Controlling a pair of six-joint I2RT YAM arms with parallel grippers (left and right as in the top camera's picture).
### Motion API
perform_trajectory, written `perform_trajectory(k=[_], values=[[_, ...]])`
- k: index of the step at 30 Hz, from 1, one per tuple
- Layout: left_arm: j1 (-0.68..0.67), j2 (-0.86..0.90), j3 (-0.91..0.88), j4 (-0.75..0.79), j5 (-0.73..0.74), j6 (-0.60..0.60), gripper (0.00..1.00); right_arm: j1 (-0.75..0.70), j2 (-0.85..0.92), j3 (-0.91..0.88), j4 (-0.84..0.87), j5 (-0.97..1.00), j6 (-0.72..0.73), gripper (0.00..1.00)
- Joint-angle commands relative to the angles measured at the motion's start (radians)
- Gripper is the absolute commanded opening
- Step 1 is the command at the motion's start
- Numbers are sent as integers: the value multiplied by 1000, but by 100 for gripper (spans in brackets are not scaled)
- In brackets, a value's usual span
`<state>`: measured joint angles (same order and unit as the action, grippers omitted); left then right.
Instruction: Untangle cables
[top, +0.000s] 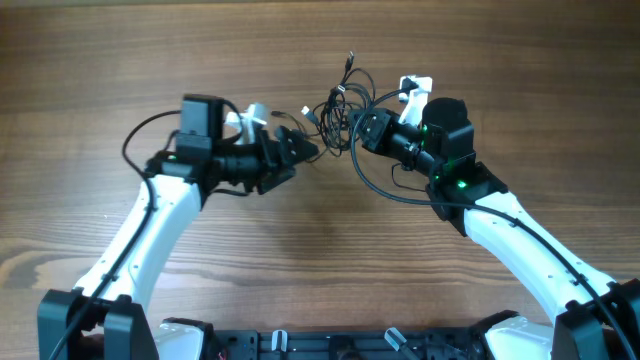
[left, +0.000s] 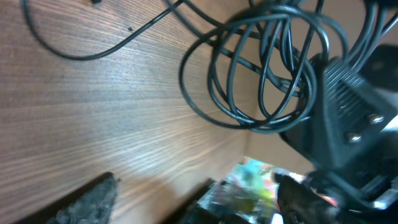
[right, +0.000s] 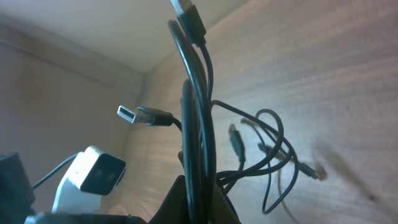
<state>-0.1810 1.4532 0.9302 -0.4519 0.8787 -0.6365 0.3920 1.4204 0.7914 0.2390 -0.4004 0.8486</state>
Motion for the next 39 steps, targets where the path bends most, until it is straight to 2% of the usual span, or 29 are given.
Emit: perform_trajectory(k=[1,5,8,10,15,17,19,22,23,27,31,39], values=[[-90,-11,5,36,-158,55,76,2,-17,0,-20,-28,48,4],[-154,-11,5,89,-256,129,75,2,-17,0,-80,-23,40,4],[-195,-11,5,163,-257,182,68,2,-17,0,-124,-23,42,4],[-230,-11,5,196,-281,215,58,2,-17,0,-129,-29,42,4],[-328,-6,4,195,-465,214,50,2,-17,0,-128,-48,43,4],[-367,1,4,196,-555,214,38,2,-17,0,-128,-61,42,4],[-401,11,4,197,-673,214,31,2,-17,0,-128,-89,42,4],[-411,17,4,196,-743,214,7,2,-17,0,-130,-106,40,4],[-411,17,4,199,-743,214,4,1,-17,0,-130,-105,25,4],[-401,8,5,206,-746,214,4,1,-17,0,-179,-32,-64,4],[-365,-42,5,173,-755,215,4,1,-17,0,-282,100,-64,4],[-202,-280,5,-40,-966,210,4,1,-17,0,-355,177,-182,4]])
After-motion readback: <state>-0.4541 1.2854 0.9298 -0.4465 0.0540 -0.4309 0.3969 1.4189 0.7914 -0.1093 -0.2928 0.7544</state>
